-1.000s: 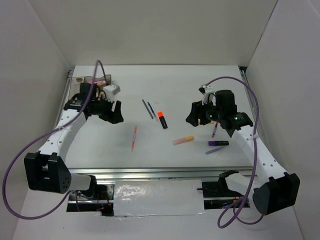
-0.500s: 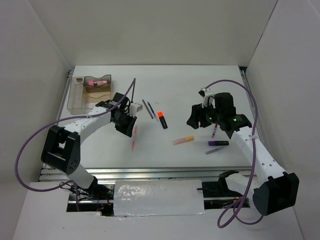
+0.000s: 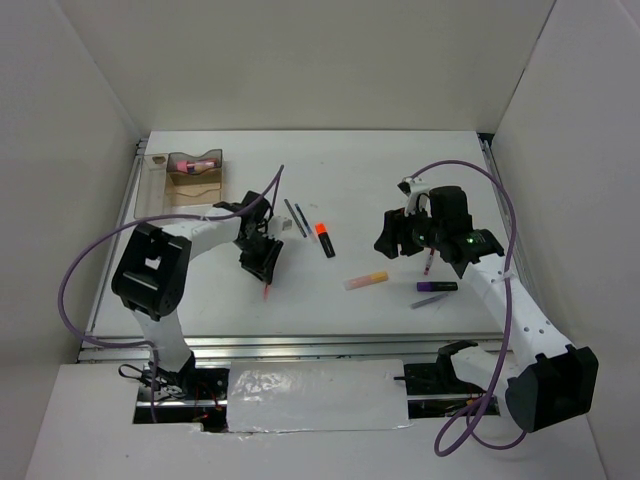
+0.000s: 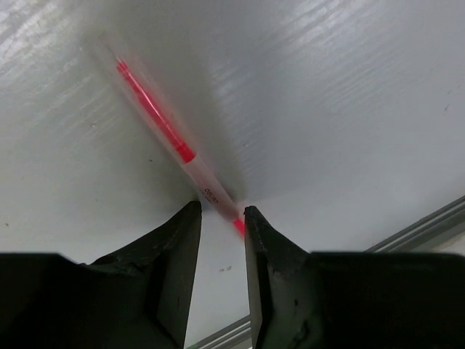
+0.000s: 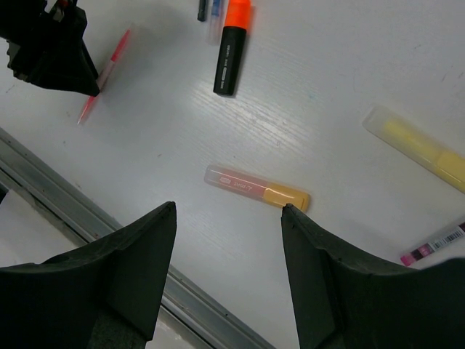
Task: Sort the stationery into containers
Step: Pick up the pen from the center of the board, then place the pen in the storage box.
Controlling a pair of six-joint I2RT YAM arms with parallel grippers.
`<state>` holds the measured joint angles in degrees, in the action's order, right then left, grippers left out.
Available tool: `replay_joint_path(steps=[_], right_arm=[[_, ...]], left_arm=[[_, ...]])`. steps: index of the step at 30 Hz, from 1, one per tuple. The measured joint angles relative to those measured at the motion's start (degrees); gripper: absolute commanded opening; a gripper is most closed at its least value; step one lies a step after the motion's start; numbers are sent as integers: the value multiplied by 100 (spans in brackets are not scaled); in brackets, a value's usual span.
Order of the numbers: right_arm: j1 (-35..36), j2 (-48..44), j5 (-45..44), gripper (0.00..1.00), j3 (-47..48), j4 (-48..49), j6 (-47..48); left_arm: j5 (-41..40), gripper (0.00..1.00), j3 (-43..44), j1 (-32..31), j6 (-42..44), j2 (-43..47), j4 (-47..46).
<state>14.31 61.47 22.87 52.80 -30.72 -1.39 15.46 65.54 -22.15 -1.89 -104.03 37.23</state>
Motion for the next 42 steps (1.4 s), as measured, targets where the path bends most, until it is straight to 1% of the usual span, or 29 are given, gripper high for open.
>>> replay_joint_path(steps=[4,8,12,13,14,15,16,17,18,21,24,26,27,28,31,34,36,39,42], right_arm=[[-7,7,4,66,0,0,0],[-9,28,7,67,0,0,2],[-9,44,7,67,0,0,2],[-9,44,7,66,0,2,2],[-9,44,7,67,0,0,2],[-9,44,7,66,0,0,2],[-9,44,7,66,0,2,2],[-9,44,7,67,0,0,0],[-9,46,7,66,0,2,2],[-9,44,7,67,0,0,2],[-11,44,9,67,0,2,2],[-11,46,13,69,0,0,2],[-11,50,17,74,0,2,2],[-9,59,22,74,0,0,2],[-9,109,22,74,0,0,15],[-9,214,39,74,2,-2,22],[-11,282,46,74,2,-13,22],[-11,339,46,74,4,-20,22],[-9,341,46,74,4,-17,22]], left_arm=[[-11,41,105,-2,-24,-92,-15],[-208,30,245,-26,-164,-203,9],[-505,26,313,-59,-291,-247,11],[-584,22,323,-74,-308,-249,13],[-638,15,328,-79,-332,-249,13],[-673,11,339,-72,-356,-249,24],[-691,4,348,-50,-369,-249,26],[-702,1,350,-13,-398,-249,24],[-710,0,350,39,-411,-247,22],[-682,0,361,367,-348,-216,28],[-638,0,385,876,-79,-107,90],[-568,0,549,1204,107,55,304],[-501,0,695,1379,199,179,402],[-459,0,885,1554,289,297,514],[-286,0,1805,2138,535,549,772],[-203,0,2859,2876,787,503,859],[-133,0,3574,3340,938,254,1034],[-31,0,4664,3958,1119,-472,1250],[-13,0,5543,4321,1309,-1362,1493]])
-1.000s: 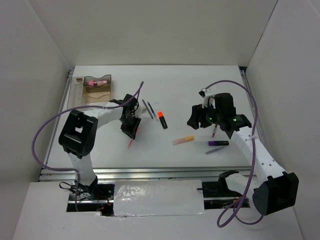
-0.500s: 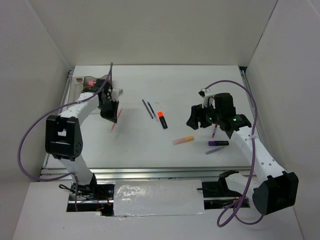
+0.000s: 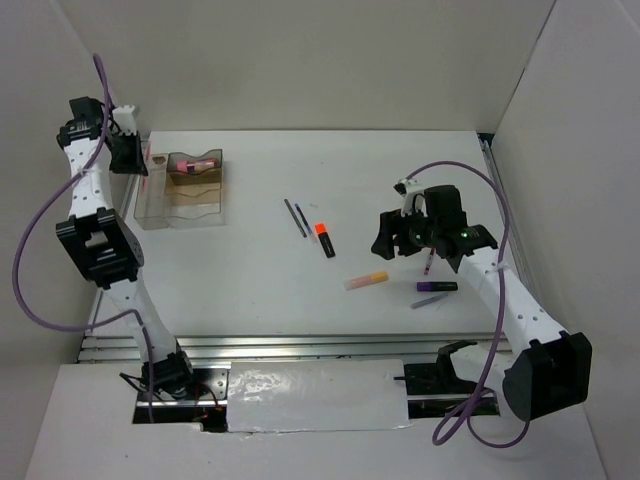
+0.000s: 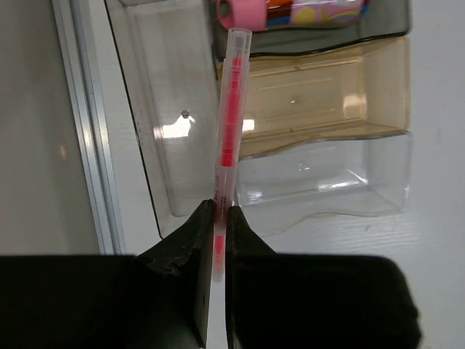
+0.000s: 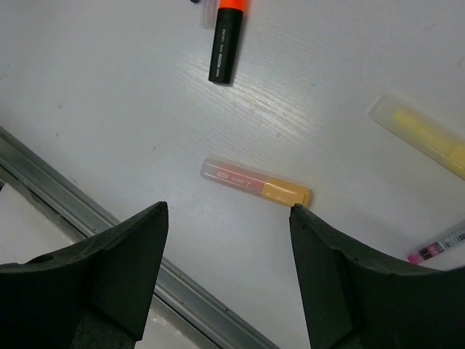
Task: Sort the stationery into containers
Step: Place the pen in the storage box.
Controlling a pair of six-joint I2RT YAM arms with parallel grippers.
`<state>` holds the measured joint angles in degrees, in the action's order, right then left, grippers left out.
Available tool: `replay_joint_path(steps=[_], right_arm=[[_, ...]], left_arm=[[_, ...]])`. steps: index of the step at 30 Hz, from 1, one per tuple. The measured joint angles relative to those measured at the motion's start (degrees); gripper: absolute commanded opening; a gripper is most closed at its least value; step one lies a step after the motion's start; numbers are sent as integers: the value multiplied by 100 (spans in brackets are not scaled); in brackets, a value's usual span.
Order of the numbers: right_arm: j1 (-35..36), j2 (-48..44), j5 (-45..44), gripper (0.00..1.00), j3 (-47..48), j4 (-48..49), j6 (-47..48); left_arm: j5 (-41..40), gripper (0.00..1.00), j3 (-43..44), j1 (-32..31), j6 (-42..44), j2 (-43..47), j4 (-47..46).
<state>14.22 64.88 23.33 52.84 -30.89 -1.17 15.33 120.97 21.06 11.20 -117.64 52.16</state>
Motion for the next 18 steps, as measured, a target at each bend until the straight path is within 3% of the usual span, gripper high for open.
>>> replay_joint_path(steps=[2,6,15,18], right_arm=[[0,7,0,74,0,-2,0],[0,72,0,74,2,0,0],[0,363,2,74,55,-4,0],[-2,380,2,74,76,-7,0]], left_arm=[[4,0,590,127,201,-708,304],[-7,0,776,142,367,-1239,527],[-144,0,732,127,356,-1432,393],[-175,6,741,153,337,-1598,304]])
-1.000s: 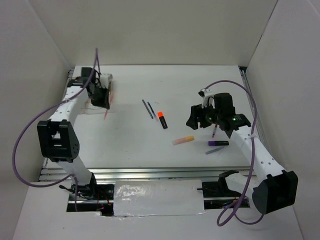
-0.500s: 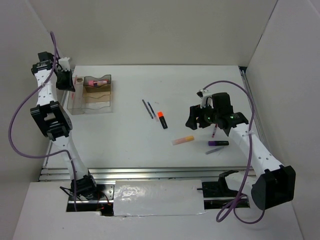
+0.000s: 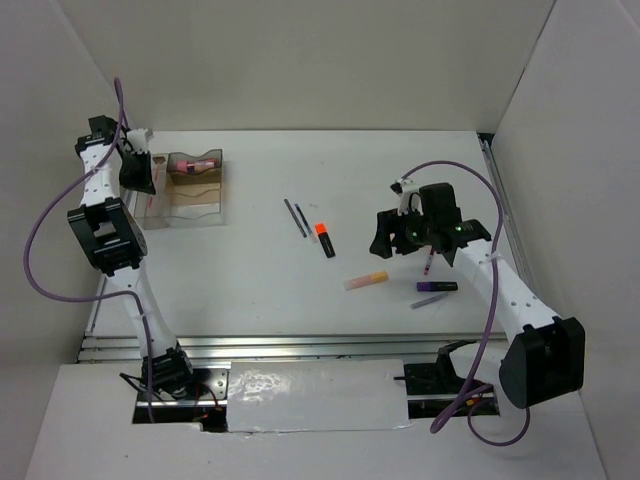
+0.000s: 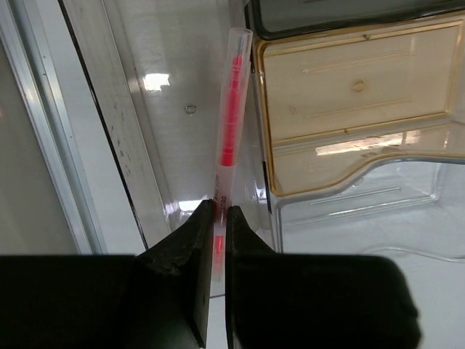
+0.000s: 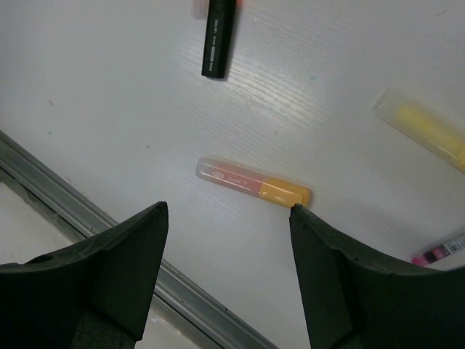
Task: Sort the stationery into containers
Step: Place the pen in the storage box, then pick up the pen from the center of the board.
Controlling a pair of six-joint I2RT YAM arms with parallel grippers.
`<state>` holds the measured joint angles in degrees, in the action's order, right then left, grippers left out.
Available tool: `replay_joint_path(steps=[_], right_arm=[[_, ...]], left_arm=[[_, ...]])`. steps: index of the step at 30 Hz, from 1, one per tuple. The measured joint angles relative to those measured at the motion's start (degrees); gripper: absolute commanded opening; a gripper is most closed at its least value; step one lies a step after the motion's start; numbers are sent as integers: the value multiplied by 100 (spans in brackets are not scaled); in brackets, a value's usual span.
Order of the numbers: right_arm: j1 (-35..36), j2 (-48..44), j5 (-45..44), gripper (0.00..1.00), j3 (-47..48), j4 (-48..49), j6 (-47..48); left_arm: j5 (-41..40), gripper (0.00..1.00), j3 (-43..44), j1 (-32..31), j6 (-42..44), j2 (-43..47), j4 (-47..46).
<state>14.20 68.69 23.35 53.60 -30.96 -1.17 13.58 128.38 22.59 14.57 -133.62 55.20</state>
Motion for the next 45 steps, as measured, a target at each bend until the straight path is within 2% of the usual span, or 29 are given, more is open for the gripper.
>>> replay_joint_path(steps=[6,7,12,15,16,17,22,24,26,31,35,37,38,41,45], right_arm=[[2,66,0,74,79,-20,-2],[2,96,2,74,118,-17,-2],[2,225,2,74,291,-15,-4],[2,234,2,74,308,-22,-4],[2,234,2,74,308,-22,-4],[2,234,2,74,308,-20,-4],[2,227,-2,74,308,-20,-4],[2,216,-4,74,308,-20,-4],[2,195,-4,74,308,-20,-4],[2,151,-4,74,308,-17,-4],[2,151,-22,74,308,-17,-4],[2,151,-42,74,306,-17,-4],[2,151,-52,74,306,-17,-2],[2,118,-94,74,282,-11,-2],[-37,42,-234,75,170,4,-13]], left_arm=[[2,21,-114,52,-125,-210,-85],[24,27,-129,61,-138,-210,-103],[212,33,-133,90,-258,-164,-289],[306,57,-210,98,-278,-24,-372],[352,77,-234,103,-291,37,-387],[413,81,-267,111,-313,114,-422],[741,84,-330,260,-496,374,-514],[911,89,-332,341,-546,437,-501],[1067,91,-407,389,-553,555,-494],[1115,81,-916,50,-446,1213,-404],[1016,78,-1161,-951,-431,1711,-339],[949,72,-1161,-1576,-479,1786,-337],[935,65,-1182,-1838,-555,1788,-350],[855,53,-1504,-2616,-841,1790,-468],[682,55,-1908,-3327,-1370,1670,-474]])
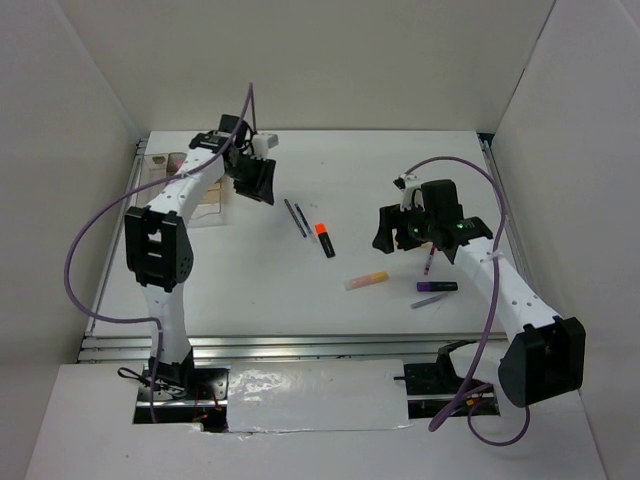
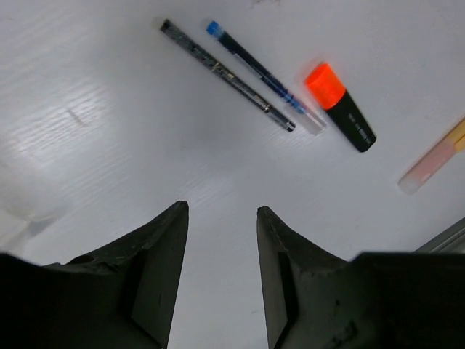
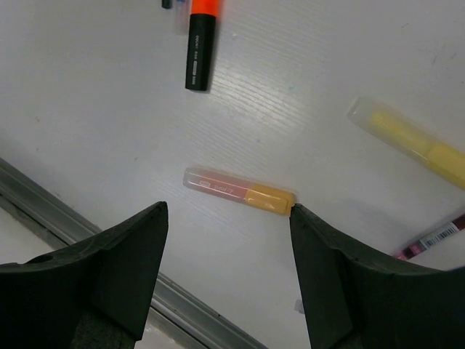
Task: Sort the stationery into containers
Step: Pick up the pen from the center of the board.
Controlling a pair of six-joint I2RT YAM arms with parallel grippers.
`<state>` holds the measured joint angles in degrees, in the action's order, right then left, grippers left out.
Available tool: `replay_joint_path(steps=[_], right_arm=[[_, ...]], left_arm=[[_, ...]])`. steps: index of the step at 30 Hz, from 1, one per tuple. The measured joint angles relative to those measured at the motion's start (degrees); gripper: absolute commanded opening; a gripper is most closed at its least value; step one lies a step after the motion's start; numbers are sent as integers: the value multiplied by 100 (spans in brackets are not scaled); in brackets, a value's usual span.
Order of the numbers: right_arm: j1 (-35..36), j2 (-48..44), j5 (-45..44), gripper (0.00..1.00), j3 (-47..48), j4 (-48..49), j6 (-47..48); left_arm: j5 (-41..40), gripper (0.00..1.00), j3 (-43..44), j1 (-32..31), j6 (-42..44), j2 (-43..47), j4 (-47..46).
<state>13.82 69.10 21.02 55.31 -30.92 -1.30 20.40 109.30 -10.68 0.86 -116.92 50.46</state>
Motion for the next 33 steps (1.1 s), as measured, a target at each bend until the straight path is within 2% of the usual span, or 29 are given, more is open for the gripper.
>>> replay_joint_path(steps=[6,13,23,33], right_arm=[[-197,-9,-225,75,-79,4,-44],[-286,-15,-243,75,-133,11,-76],[-319,-15,-229,75,-138,24,-76],[-339,-15,-216,75,-144,37,-76]], left_arm=[[-260,58,-85,-479,-743,-444,-219],[-778,55,-85,-824,-1215,-787,-356],[-1115,53,170,-1049,-1751,-1139,-540],[-1556,53,420,-1165,-1934,-1456,-595]])
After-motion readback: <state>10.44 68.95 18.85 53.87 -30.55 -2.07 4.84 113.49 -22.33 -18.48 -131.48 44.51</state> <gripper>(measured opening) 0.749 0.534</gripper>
